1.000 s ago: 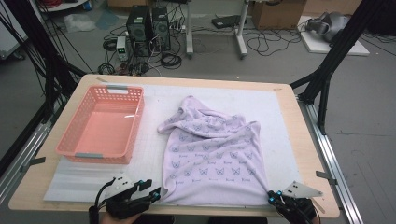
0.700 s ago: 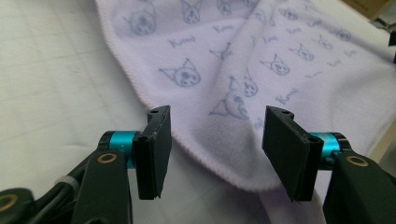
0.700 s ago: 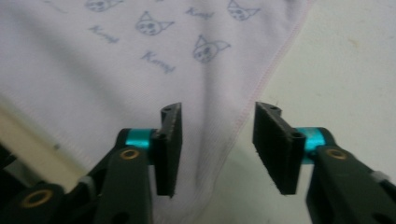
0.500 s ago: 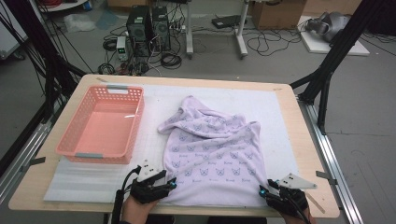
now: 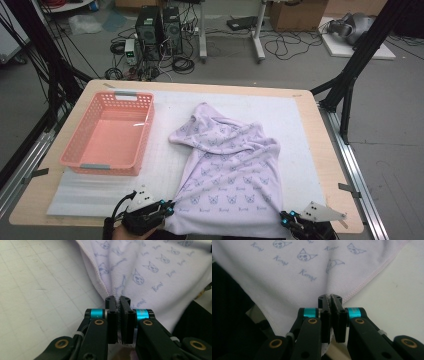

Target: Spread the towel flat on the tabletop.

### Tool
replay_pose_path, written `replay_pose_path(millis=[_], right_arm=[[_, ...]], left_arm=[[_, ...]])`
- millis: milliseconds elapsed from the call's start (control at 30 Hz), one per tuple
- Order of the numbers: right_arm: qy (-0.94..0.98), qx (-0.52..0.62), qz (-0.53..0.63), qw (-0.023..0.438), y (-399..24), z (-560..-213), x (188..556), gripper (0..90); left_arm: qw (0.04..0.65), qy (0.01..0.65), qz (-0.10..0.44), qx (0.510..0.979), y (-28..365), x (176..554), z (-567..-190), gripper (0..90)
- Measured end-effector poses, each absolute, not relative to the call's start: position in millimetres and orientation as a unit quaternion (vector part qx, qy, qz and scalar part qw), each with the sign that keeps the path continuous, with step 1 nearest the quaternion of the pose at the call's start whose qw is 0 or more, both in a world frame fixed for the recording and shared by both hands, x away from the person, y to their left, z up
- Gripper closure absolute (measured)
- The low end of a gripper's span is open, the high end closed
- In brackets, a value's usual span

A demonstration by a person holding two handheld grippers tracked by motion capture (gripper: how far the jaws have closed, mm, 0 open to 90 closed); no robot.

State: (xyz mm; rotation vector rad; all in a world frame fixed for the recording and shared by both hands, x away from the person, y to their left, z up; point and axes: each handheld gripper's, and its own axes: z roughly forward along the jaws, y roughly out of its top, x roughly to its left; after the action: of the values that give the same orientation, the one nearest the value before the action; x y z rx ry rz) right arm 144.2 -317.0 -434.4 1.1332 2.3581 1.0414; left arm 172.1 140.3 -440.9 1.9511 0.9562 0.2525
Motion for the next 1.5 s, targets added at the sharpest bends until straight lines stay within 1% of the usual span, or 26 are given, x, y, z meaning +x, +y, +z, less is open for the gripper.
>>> replay_pose_path(millis=[100,267,333,367,400,433,467,500,600,700,767,867,967,1133,1267,1333,1400,1433,1467,1500], right_arm=[[0.832,0.390,0.363,0.152,-316.6,-433.7,131.4,86.2],[0.841,0.372,0.369,0.137,-321.4,-432.4,104.3,86.3],[0.845,0.367,0.367,0.130,-320.3,-432.9,99.3,85.8],[0.847,0.365,0.365,0.130,-318.8,-433.1,99.6,83.3],[0.844,0.364,0.369,0.136,-317.5,-432.7,101.7,76.3],[0.840,0.369,0.372,0.142,-316.7,-431.6,105.8,71.2],[0.834,0.376,0.377,0.149,-315.6,-430.0,110.8,66.1],[0.827,0.382,0.382,0.157,-314.6,-428.3,116.6,63.5],[0.814,0.389,0.392,0.181,-311.6,-424.6,139.1,59.5],[0.791,0.411,0.407,0.198,-310.5,-423.3,164.1,56.3],[0.775,0.426,0.419,0.206,-311.4,-420.7,177.0,51.0],[0.755,0.436,0.441,0.212,-316.0,-410.2,182.9,46.9],[0.754,0.441,0.433,0.222,-321.4,-405.7,188.5,46.4],[0.763,0.456,0.402,0.220,-317.4,-418.0,210.1,46.9],[0.772,0.466,0.372,0.219,-308.7,-435.8,231.0,48.3],[0.779,0.465,0.360,0.217,-304.8,-441.6,239.6,52.5],[0.782,0.469,0.352,0.210,-302.6,-445.9,247.5,54.5],[0.784,0.471,0.347,0.205,-302.0,-447.8,250.5,56.3],[0.782,0.472,0.356,0.201,-303.0,-448.2,252.3,63.1],[0.783,0.470,0.360,0.193,-303.4,-448.1,253.0,71.7]], left_arm=[[0.461,0.381,0.096,0.796,145.6,159.9,-440.2,85.5],[0.452,0.352,0.078,0.816,152.4,135.4,-443.4,85.4],[0.451,0.346,0.077,0.819,151.6,131.6,-444.7,84.1],[0.454,0.348,0.081,0.816,151.5,133.7,-443.8,80.8],[0.457,0.355,0.083,0.811,151.7,137.9,-442.3,72.3],[0.464,0.364,0.086,0.803,152.1,143.0,-440.7,64.8],[0.473,0.370,0.089,0.795,152.9,148.3,-438.9,59.8],[0.481,0.377,0.094,0.786,153.3,154.0,-437.2,56.1],[0.497,0.392,0.103,0.767,152.9,173.9,-434.0,46.0],[0.494,0.401,0.108,0.763,148.8,193.4,-433.9,44.8],[0.494,0.404,0.111,0.761,145.4,203.9,-432.9,43.9],[0.495,0.404,0.111,0.761,138.6,217.4,-431.7,43.9],[0.489,0.404,0.110,0.765,130.1,232.1,-434.5,43.8],[0.472,0.413,0.106,0.772,117.7,259.1,-441.5,44.6],[0.446,0.419,0.101,0.785,107.0,278.3,-447.9,47.8],[0.440,0.417,0.099,0.789,101.6,283.4,-451.0,49.3],[0.439,0.413,0.110,0.791,98.8,284.8,-451.6,51.1],[0.431,0.407,0.126,0.795,97.9,283.8,-451.6,54.9],[0.424,0.397,0.144,0.801,97.8,282.1,-452.0,64.0],[0.430,0.395,0.132,0.801,99.7,281.6,-452.0,74.3]])
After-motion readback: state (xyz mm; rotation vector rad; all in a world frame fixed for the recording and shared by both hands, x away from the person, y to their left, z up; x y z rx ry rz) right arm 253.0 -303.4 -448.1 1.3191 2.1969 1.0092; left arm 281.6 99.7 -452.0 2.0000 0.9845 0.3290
